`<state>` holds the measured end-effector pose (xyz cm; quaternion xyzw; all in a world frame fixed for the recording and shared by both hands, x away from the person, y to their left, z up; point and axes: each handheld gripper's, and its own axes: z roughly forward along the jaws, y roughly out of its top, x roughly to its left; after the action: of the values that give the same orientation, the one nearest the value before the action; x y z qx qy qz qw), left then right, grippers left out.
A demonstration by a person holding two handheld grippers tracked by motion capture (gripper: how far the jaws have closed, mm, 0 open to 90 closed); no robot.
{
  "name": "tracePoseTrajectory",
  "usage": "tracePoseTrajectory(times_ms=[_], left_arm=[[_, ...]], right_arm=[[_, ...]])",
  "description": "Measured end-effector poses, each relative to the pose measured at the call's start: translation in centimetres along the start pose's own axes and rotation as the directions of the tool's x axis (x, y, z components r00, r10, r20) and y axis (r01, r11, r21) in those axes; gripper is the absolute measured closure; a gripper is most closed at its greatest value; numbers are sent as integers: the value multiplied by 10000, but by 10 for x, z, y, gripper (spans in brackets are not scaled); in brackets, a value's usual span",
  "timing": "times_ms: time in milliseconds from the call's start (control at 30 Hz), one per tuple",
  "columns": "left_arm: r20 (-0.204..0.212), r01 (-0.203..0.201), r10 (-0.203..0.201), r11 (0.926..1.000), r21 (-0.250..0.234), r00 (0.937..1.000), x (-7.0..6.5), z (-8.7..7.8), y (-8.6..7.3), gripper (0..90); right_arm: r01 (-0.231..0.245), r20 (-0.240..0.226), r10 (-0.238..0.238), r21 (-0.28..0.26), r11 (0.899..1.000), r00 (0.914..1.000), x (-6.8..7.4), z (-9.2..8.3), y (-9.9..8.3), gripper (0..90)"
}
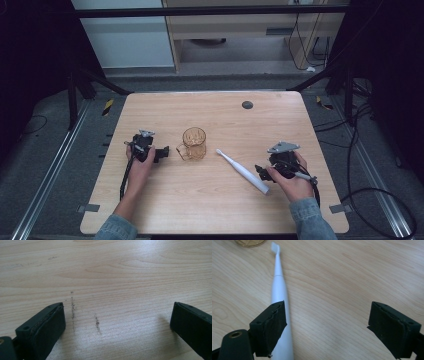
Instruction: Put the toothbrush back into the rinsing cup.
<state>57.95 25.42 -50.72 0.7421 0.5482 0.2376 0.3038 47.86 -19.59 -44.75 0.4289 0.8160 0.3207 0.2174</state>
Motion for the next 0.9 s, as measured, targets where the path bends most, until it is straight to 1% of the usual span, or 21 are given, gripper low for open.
tracePoseTrajectory(times_ms=[133,200,300,433,533,567,700,800,900], left_arm=[[-2,-1,1,10000,-2,10000,0,0,0,0],[-5,0,0,10000,-1,10000,0,0,0,0],[-4,-2,2,10000,0,10000,0,0,0,0],[-3,0,0,10000,0,10000,0,0,0,0],[-4,-3,3,10000,3,10000,0,0,0,0],[-4,1,-1,10000,2,10000,0,0,0,0],[-24,4,-4,10000,26,10000,0,0,0,0],[-26,10,-10,10000,8,10000,0,0,0,0],[-26,10,-10,10000,8,10000,0,0,0,0]], right_arm=[[169,-346,-159,295,9994,9993,11,2,4,139],[166,-391,-152,346,9993,9991,14,3,5,139],[360,-590,-333,449,9983,9977,19,5,6,137],[497,-733,-462,473,9976,9962,22,6,7,172],[721,-855,-668,607,9955,9941,24,7,6,194],[717,-896,-658,642,9954,9938,25,7,5,199],[669,-926,-605,672,9955,9939,27,6,5,201],[770,-973,-690,804,9938,9929,32,9,8,195],[841,-975,-757,851,9928,9923,34,11,12,191]])
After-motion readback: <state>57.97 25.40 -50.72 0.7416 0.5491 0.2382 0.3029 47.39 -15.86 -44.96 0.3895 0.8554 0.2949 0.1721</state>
